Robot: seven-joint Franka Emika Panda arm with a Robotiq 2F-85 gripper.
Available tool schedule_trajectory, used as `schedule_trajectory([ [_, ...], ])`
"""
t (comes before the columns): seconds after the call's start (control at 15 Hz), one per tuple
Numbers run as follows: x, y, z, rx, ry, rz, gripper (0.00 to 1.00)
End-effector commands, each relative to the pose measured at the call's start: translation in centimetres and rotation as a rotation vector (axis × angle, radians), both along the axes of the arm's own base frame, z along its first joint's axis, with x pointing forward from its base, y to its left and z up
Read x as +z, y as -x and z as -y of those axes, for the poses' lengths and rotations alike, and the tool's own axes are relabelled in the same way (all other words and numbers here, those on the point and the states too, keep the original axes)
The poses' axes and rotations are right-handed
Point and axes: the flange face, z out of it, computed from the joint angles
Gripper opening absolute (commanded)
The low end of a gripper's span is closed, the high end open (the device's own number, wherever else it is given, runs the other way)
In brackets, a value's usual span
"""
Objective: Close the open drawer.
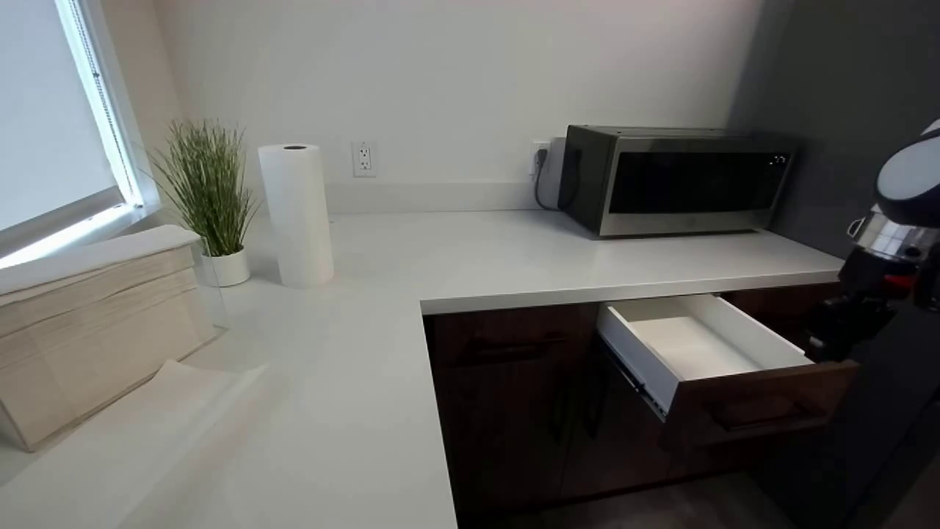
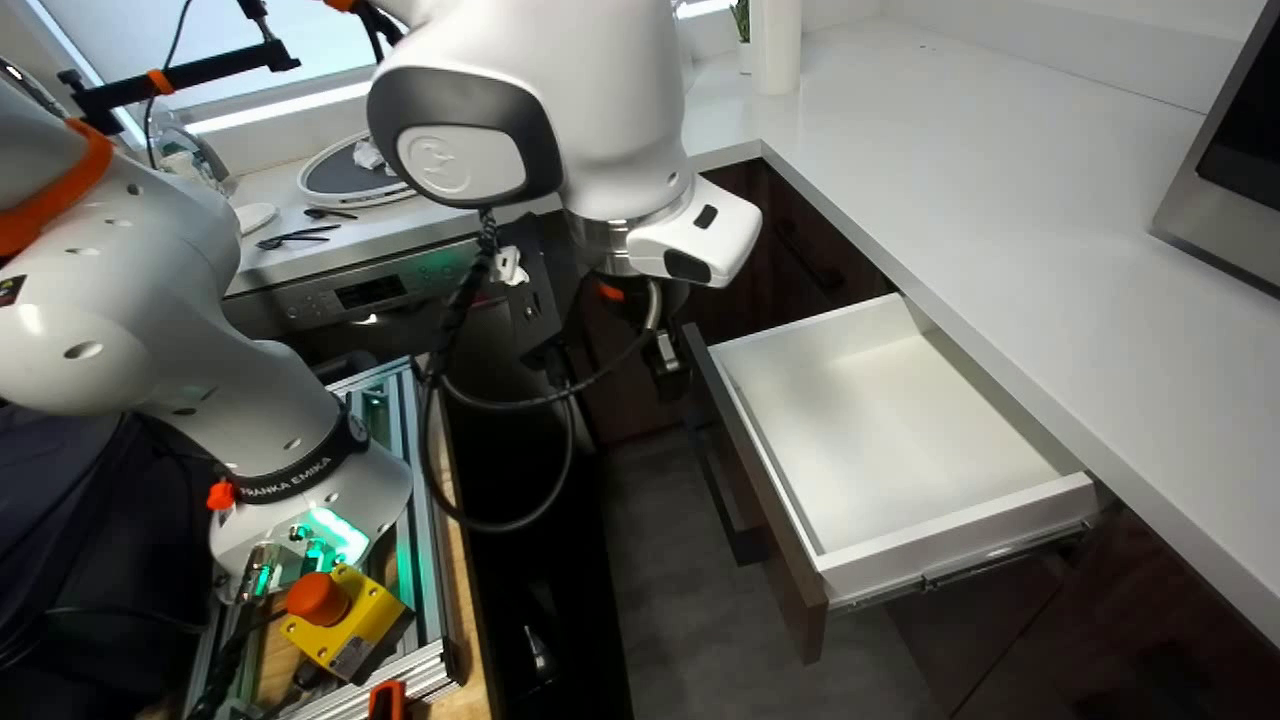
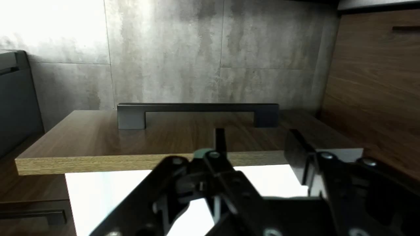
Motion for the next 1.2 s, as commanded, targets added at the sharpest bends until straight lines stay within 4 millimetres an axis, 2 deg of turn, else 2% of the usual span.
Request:
schedule_trajectory([
  [0.0,-4.2,-2.2,-0.2,-0.001,0.037,-0.018,0.19],
  [0.13,-6.0,-3.2,-0.5,-0.004,0.05,-0.015,0.04],
  [0.2,-6.8,-3.7,-0.6,-0.011,0.051,-0.015,0.01],
  [0.53,-9.1,-5.9,-0.7,-0.05,0.037,-0.022,0.0],
  [0.8,-10.5,-6.7,-0.7,-0.058,0.034,-0.046,0.0],
  [1.13,-11.1,-7.9,0.2,-0.017,0.148,0.087,0.0],
])
